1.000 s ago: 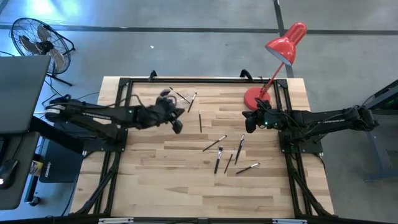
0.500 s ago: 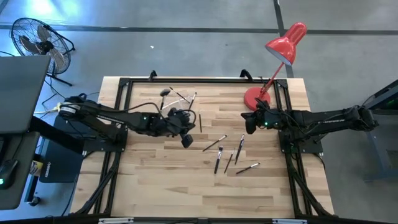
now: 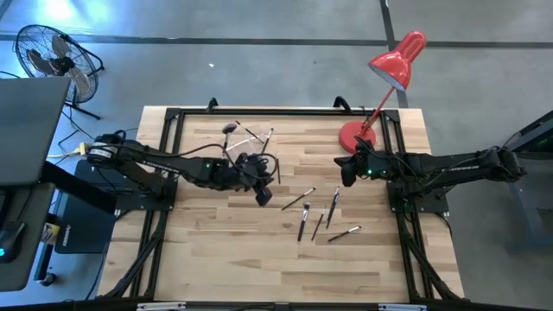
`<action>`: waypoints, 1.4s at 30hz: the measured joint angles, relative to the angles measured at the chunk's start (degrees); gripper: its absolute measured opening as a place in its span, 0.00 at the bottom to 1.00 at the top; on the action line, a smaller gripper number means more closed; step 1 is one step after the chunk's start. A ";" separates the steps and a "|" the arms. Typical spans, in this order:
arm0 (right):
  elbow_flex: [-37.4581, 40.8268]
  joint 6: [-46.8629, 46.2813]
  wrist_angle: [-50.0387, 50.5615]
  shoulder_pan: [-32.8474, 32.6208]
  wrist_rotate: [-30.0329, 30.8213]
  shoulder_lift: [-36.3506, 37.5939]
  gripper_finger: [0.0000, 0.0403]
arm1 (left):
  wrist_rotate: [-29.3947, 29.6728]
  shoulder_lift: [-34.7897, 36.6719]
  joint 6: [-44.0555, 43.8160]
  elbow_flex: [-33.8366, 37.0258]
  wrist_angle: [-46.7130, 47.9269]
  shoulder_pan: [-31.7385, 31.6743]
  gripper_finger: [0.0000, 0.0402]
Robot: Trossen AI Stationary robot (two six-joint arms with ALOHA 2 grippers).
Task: Put items in baskets/containers
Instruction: Put the eyeshadow brush into the transparent organizer
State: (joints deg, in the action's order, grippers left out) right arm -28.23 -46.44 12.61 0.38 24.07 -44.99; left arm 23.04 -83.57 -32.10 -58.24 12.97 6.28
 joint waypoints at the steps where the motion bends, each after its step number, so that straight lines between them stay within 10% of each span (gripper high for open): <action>1: 0.00 0.07 0.01 0.02 0.19 0.00 0.01 | 0.68 0.00 0.00 0.00 -0.08 -0.02 0.28; 11: 0.00 11.68 0.78 0.02 -6.96 -1.83 0.00 | -1.86 0.00 -0.20 0.00 -0.30 0.07 0.42; 25: -5.97 25.75 -0.80 0.00 -20.21 -24.91 0.01 | -7.61 -6.62 -3.36 0.04 -2.31 0.09 0.42; 42: -21.50 56.96 14.52 4.67 -25.56 -41.92 0.25 | -8.99 -6.71 -5.48 0.02 -2.05 0.11 0.42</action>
State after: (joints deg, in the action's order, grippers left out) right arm -49.73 10.52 27.14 5.05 -1.49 -86.91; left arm 14.04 -90.28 -37.58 -58.22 10.92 6.39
